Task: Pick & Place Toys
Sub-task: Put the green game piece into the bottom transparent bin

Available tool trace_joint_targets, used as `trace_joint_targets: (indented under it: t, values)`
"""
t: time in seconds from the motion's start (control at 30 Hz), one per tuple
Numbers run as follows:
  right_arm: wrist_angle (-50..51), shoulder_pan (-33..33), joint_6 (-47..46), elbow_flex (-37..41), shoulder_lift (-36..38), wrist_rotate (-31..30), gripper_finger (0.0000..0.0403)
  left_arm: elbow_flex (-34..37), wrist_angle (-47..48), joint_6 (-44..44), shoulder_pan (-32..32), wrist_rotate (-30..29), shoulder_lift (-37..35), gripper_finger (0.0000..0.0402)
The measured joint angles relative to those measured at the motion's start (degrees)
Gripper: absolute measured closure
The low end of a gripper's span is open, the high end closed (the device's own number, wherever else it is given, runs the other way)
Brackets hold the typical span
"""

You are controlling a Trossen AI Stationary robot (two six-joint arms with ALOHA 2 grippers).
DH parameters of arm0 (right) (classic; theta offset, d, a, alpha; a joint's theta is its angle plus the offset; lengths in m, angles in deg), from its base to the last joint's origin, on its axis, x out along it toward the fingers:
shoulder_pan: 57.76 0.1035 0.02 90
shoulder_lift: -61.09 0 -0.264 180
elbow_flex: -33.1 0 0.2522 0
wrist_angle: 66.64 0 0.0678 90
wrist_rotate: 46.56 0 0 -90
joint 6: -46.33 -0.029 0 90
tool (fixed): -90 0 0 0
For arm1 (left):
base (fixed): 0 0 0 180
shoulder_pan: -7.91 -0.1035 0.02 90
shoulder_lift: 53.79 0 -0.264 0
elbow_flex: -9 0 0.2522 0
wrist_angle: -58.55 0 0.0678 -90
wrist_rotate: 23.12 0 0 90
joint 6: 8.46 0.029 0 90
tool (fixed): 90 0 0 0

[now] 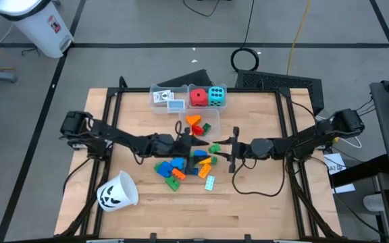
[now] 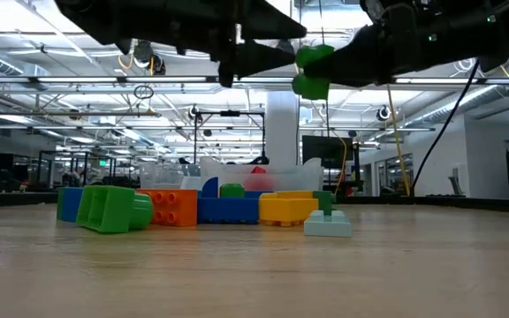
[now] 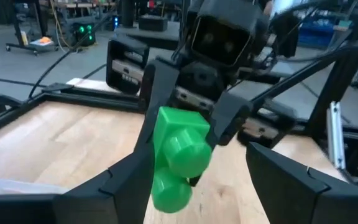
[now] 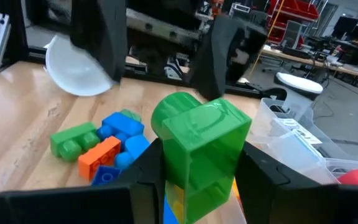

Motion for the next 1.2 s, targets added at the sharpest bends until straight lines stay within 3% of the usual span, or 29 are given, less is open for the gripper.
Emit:
trace_joint_targets:
  t: [0.5,0.93,1.2]
  values:
    - [-1.5,1.8,3.0,0.0,-0.3,-0.3,0.0293,-4.8,0.2,7.3,-0.4,-3.8,5.0,0.0153]
    - [-1.3,1.8,2.1,0.2,-0.3,-2.6,0.0292,-4.8,1.3,6.2,-0.8,-5.6,5.0,0.0275]
    - [-1.5,1.8,-1.5,0.0,-0.3,-3.2,0.0203,-4.8,2.9,6.1,-0.9,-9.0,3.5,0.0288]
